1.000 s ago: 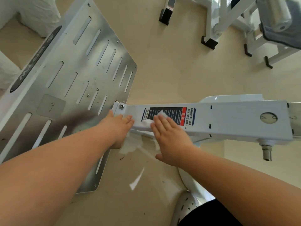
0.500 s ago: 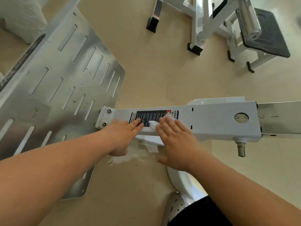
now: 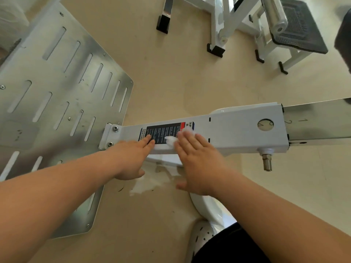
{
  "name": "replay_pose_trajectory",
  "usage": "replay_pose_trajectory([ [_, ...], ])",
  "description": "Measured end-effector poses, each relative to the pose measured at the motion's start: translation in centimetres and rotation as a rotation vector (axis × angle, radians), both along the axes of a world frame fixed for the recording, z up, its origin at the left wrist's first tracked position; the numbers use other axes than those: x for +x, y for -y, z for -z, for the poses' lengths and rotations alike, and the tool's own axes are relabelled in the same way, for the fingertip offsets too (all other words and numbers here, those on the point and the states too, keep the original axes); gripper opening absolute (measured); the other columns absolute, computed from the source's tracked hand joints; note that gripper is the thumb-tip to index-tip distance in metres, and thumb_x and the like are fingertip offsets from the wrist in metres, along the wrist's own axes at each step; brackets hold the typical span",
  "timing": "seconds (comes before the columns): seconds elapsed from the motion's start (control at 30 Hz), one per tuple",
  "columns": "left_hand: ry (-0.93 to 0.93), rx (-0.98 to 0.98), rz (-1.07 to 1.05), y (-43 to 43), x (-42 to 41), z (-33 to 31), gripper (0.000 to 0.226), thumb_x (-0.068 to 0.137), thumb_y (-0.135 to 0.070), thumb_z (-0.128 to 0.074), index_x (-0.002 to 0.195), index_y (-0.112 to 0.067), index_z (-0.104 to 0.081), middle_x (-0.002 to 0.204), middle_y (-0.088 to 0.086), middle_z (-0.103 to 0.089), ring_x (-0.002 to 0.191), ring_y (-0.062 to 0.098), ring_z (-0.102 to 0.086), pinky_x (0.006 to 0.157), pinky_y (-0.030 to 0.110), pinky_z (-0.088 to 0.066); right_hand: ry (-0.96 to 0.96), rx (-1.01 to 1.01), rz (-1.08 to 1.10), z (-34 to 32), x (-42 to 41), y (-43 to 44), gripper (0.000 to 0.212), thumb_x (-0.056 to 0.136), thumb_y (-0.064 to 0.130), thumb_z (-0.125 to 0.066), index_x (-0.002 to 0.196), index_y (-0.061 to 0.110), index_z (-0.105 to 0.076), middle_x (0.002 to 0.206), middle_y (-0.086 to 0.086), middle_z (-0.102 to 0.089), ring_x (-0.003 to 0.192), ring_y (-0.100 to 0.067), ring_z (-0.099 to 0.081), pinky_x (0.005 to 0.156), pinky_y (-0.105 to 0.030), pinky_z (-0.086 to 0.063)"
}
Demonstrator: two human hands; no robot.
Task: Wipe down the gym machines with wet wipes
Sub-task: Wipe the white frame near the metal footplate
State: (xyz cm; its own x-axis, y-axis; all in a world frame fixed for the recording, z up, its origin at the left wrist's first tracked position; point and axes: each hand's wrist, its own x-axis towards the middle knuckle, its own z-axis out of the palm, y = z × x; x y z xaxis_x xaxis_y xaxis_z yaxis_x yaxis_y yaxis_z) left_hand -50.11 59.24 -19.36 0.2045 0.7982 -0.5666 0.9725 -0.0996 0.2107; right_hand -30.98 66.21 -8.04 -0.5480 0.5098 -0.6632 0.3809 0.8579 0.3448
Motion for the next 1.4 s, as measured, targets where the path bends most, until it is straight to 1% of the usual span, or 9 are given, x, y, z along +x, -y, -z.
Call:
replay_pose_trajectory([
  [0.13, 0.016, -0.021, -0.016, 0.0, -0.2, -0.6, 0.098, 0.095, -0.054, -0.052, 0.159, -0.023, 0.015, 0.167, 0.001, 0.020, 0.147, 0.026, -0.032, 0.113, 0.044, -0.039, -0.105, 0.244, 0.303, -4.2, 1.2, -3.8, 0.114, 0.090, 0.081, -0.037, 0.161, 0.007, 0.013, 0.167, -0.018, 0.022, 0.155, -0.032, 0.021, 0.127, -0.047, 0.009],
  [0.2, 0.040, -0.013, -0.043, 0.0, -0.2, -1.1, 0.100, 0.095, -0.054, -0.054, 0.159, -0.024, 0.015, 0.167, -0.001, 0.021, 0.148, 0.025, -0.032, 0.112, 0.044, -0.040, -0.106, 0.288, 0.344, -4.6, 1.5, -4.3, 0.116, 0.089, 0.082, -0.037, 0.161, 0.005, 0.013, 0.166, -0.021, 0.024, 0.154, -0.035, 0.023, 0.127, -0.049, 0.009],
  [0.4, 0.124, -0.070, -0.147, 0.0, 1.0, -1.3, 0.105, 0.095, -0.055, -0.056, 0.158, -0.017, 0.020, 0.164, 0.002, 0.029, 0.145, 0.024, -0.037, 0.109, 0.036, -0.038, -0.032, -0.082, 0.009, -0.3, -0.7, -0.3, 0.110, 0.091, 0.081, -0.037, 0.163, 0.013, 0.010, 0.168, -0.013, 0.024, 0.154, -0.031, 0.027, 0.126, -0.049, 0.010],
  [0.63, 0.143, -0.064, -0.166, -0.1, 1.7, -1.5, 0.106, 0.094, -0.056, -0.056, 0.159, -0.017, 0.017, 0.166, 0.003, 0.024, 0.144, 0.024, -0.039, 0.108, 0.035, -0.040, -0.098, 0.196, 0.292, -4.1, -0.2, -5.2, 0.116, 0.087, 0.086, -0.035, 0.162, 0.006, 0.003, 0.168, -0.024, 0.011, 0.157, -0.038, 0.011, 0.128, -0.050, 0.002],
  [0.77, 0.198, -0.083, -0.234, -0.2, 1.7, -1.5, 0.107, 0.092, -0.060, -0.057, 0.160, -0.017, 0.015, 0.167, 0.002, 0.021, 0.151, 0.023, -0.028, 0.114, 0.034, -0.034, -0.078, 0.025, 0.133, -1.1, -1.6, -2.5, 0.110, 0.089, 0.080, -0.042, 0.164, 0.015, 0.005, 0.168, -0.021, 0.017, 0.155, -0.039, 0.018, 0.127, -0.052, 0.006],
  [0.9, 0.033, -0.027, -0.116, 0.0, 1.6, -1.3, 0.107, 0.092, -0.058, -0.056, 0.159, -0.018, 0.017, 0.167, 0.005, 0.022, 0.143, 0.028, -0.037, 0.108, 0.041, -0.040, 0.024, -0.027, -0.046, 2.0, -2.2, -0.9, 0.097, 0.095, 0.074, -0.038, 0.162, 0.028, 0.016, 0.163, -0.023, 0.028, 0.151, -0.042, 0.028, 0.125, -0.055, 0.010],
  [1.13, 0.015, -0.004, -0.050, 0.6, 1.0, -1.5, 0.105, 0.093, -0.056, -0.055, 0.159, -0.019, 0.018, 0.165, 0.005, 0.026, 0.141, 0.030, -0.038, 0.106, 0.043, -0.042, -0.048, 0.189, 0.220, -0.6, -2.6, -4.7, 0.105, 0.094, 0.079, -0.026, 0.162, 0.006, 0.006, 0.168, -0.023, 0.014, 0.155, -0.040, 0.017, 0.127, -0.052, 0.006],
  [1.3, 0.068, 0.059, -0.061, 0.6, 1.2, -1.4, 0.107, 0.092, -0.057, -0.056, 0.158, -0.018, 0.018, 0.166, 0.004, 0.025, 0.146, 0.028, -0.032, 0.109, 0.044, -0.042, 0.025, -0.025, -0.097, 1.9, -1.8, -0.2, 0.102, 0.095, 0.078, -0.022, 0.162, 0.008, 0.011, 0.167, -0.017, 0.022, 0.154, -0.034, 0.025, 0.126, -0.049, 0.011],
  [1.4, 0.089, 0.087, -0.107, 0.3, 2.1, -1.1, 0.105, 0.091, -0.057, -0.055, 0.159, -0.015, 0.014, 0.166, 0.007, 0.024, 0.145, 0.031, -0.033, 0.107, 0.048, -0.043, 0.035, 0.067, -0.032, 0.5, -1.2, -0.9, 0.101, 0.096, 0.077, -0.020, 0.161, 0.007, 0.011, 0.167, -0.017, 0.023, 0.154, -0.033, 0.025, 0.126, -0.048, 0.011],
])
